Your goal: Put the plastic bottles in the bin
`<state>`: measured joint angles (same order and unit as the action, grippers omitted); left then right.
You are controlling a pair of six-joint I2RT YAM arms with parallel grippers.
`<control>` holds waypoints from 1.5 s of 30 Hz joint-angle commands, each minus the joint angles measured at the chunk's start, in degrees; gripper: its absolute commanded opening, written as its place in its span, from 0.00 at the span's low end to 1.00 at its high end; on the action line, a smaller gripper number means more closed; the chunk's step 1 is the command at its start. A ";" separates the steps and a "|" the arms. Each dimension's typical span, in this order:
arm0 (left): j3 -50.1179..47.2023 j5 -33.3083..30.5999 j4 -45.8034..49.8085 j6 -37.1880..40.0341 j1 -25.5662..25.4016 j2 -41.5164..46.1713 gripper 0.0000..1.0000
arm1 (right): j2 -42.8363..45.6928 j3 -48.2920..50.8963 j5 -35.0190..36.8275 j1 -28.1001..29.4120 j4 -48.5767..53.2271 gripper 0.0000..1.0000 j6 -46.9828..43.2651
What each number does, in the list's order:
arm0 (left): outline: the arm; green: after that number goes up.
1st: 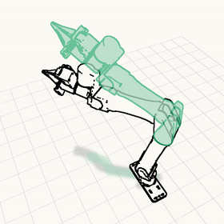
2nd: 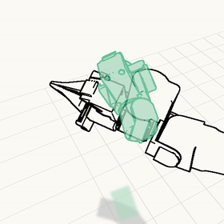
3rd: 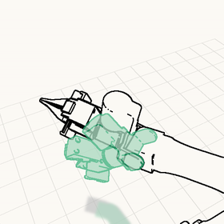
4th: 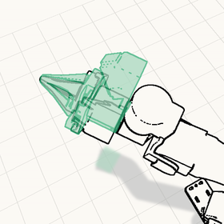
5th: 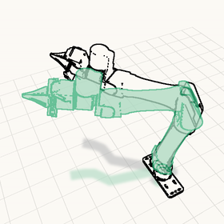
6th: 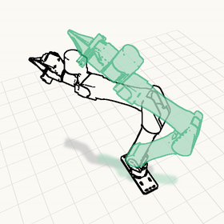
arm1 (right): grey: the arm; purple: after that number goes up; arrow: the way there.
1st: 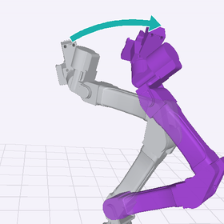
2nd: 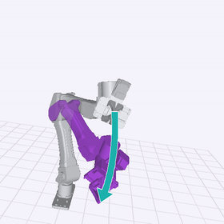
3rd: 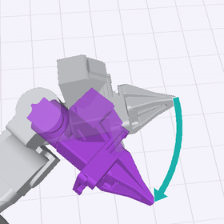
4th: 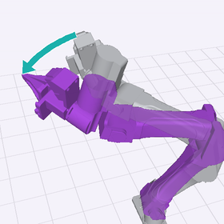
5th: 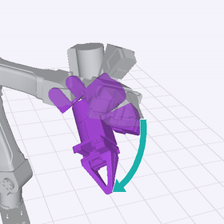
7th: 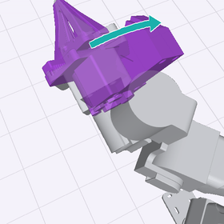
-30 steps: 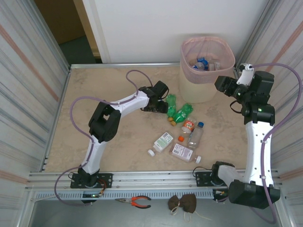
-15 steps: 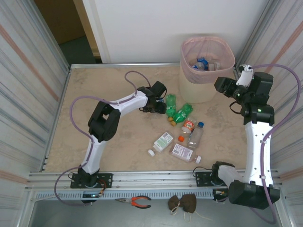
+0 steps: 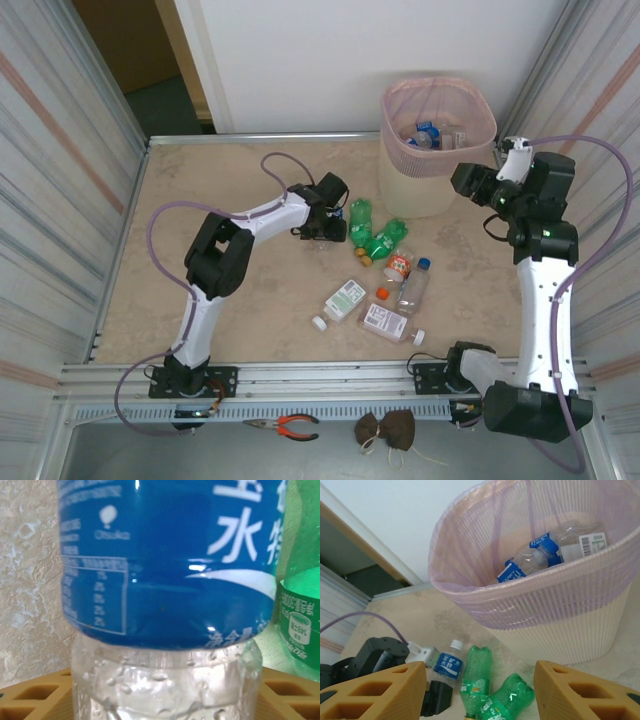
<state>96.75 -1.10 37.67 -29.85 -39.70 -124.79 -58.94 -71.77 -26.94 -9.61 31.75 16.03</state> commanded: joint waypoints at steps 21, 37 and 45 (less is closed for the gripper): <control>-23.88 6.51 -28.37 11.57 0.84 32.53 0.57 | -0.99 -3.62 0.49 9.72 -4.48 0.57 3.94; -34.42 33.66 -47.69 20.96 0.75 47.06 0.56 | -6.24 -7.61 -9.32 23.73 -16.71 0.61 11.66; -34.35 36.91 -48.79 22.94 -0.29 47.93 0.55 | -9.68 -9.88 -10.11 29.15 -18.99 0.62 13.47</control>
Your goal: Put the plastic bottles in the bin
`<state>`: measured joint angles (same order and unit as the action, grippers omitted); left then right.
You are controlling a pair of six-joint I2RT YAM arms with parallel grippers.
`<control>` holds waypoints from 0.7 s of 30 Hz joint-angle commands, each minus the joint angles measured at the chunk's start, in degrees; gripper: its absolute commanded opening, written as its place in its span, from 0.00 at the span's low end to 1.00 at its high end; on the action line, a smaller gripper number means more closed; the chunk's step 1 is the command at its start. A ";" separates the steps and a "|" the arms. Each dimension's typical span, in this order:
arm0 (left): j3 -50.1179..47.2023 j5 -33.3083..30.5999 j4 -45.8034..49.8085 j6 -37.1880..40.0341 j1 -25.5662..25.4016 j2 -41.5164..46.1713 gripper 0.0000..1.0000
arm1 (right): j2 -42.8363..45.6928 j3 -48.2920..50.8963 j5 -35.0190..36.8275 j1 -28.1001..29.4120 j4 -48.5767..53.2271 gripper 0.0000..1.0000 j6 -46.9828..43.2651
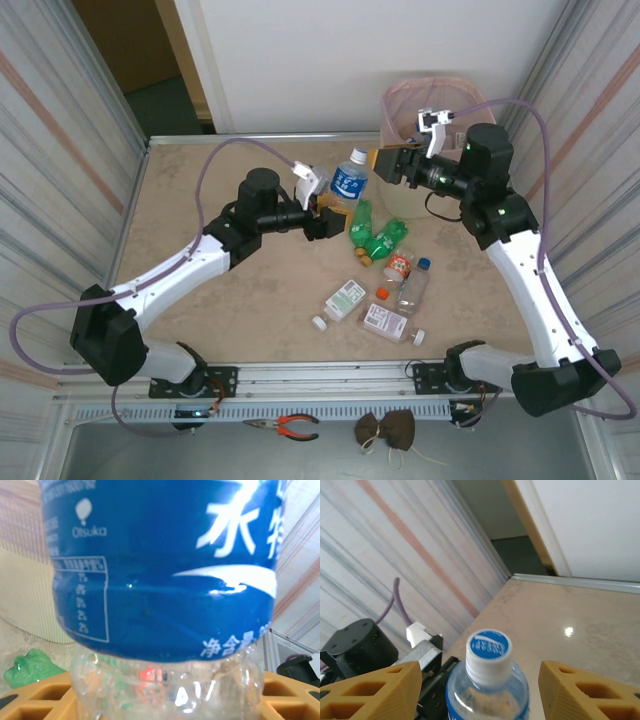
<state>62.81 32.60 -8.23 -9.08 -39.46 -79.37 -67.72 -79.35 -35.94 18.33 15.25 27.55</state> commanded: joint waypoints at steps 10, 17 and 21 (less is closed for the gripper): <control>0.19 3.95 -2.57 2.53 -0.88 2.36 0.54 | -3.46 -3.02 -1.15 4.07 -3.25 0.51 2.09; 0.30 3.22 -2.41 2.58 -0.90 2.26 0.56 | -3.20 -3.01 -0.33 4.66 -2.96 0.32 1.90; 0.39 2.84 -2.58 2.57 -0.88 2.53 0.63 | -2.86 -3.08 0.47 4.72 -2.55 0.26 1.35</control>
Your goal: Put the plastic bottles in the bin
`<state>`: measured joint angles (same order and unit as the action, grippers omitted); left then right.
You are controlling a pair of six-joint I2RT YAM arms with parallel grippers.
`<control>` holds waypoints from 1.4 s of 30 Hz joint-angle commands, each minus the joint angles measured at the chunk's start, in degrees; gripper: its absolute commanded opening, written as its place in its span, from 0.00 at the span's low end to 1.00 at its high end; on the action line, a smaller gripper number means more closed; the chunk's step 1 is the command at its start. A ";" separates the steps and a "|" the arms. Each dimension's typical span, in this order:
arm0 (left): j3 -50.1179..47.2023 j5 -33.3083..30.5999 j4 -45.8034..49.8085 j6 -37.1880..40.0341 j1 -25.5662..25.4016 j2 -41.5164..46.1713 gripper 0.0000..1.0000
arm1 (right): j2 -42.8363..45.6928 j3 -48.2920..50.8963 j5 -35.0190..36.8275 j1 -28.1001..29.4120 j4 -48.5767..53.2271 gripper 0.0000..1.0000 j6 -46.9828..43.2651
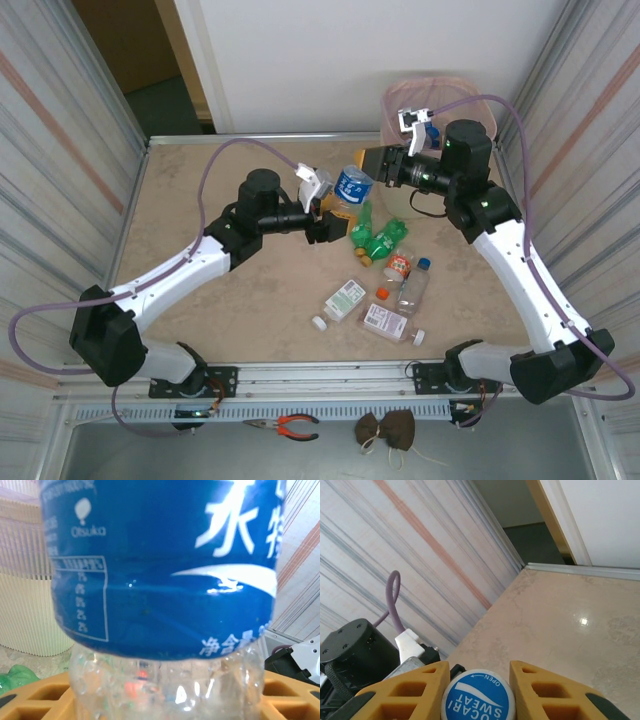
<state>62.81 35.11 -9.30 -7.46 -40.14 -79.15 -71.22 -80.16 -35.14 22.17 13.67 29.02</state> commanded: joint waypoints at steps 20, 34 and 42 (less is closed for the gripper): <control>-5.14 -7.72 3.41 2.06 3.55 12.78 0.87 | -1.43 -10.98 14.88 -5.31 0.20 0.27 -20.92; -5.64 -9.98 6.31 4.31 5.08 13.97 0.88 | -14.86 -19.86 20.74 -16.89 -11.82 0.25 -44.50; -4.91 -9.72 6.90 3.45 5.77 13.02 0.87 | -27.14 -25.93 20.49 -20.13 -11.17 0.29 -57.96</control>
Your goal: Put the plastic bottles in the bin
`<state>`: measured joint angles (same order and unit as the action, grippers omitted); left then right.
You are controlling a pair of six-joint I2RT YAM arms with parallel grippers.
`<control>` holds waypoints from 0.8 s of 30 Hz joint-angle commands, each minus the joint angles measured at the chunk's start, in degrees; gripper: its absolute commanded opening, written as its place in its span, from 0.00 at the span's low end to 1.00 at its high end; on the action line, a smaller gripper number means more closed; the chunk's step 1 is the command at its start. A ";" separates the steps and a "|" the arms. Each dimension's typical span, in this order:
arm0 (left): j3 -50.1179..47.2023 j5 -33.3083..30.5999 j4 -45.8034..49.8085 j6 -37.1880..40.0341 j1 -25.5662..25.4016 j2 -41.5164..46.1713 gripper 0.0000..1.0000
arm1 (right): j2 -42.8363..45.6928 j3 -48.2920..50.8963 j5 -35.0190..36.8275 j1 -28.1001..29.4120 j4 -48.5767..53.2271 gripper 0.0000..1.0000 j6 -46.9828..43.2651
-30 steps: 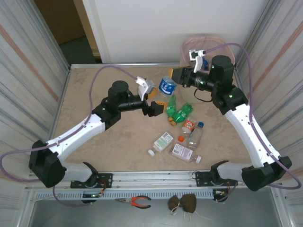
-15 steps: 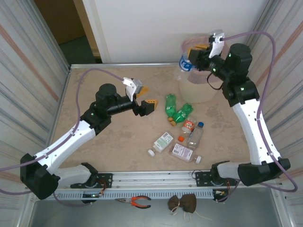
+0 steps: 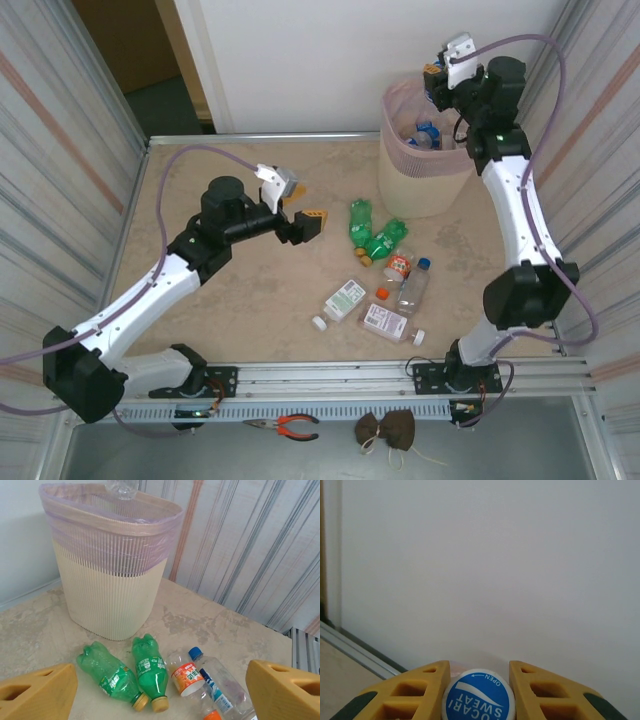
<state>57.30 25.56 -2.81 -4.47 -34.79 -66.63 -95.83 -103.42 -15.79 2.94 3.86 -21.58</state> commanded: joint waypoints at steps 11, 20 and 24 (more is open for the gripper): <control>-0.22 -1.93 2.10 -0.83 0.43 0.12 0.87 | -13.58 -5.08 4.01 -1.23 0.36 0.29 -16.79; -1.66 -2.81 2.37 -1.68 0.49 0.73 0.87 | -16.49 -0.21 2.62 -0.65 0.35 0.35 -19.55; -1.65 -2.93 2.28 -1.68 0.44 0.64 0.87 | -16.91 -0.42 1.48 0.32 1.63 0.45 -19.54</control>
<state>55.79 23.22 -0.19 -5.56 -34.81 -66.83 -111.11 -104.73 -13.13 2.42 3.66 -40.34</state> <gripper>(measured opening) 0.867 0.433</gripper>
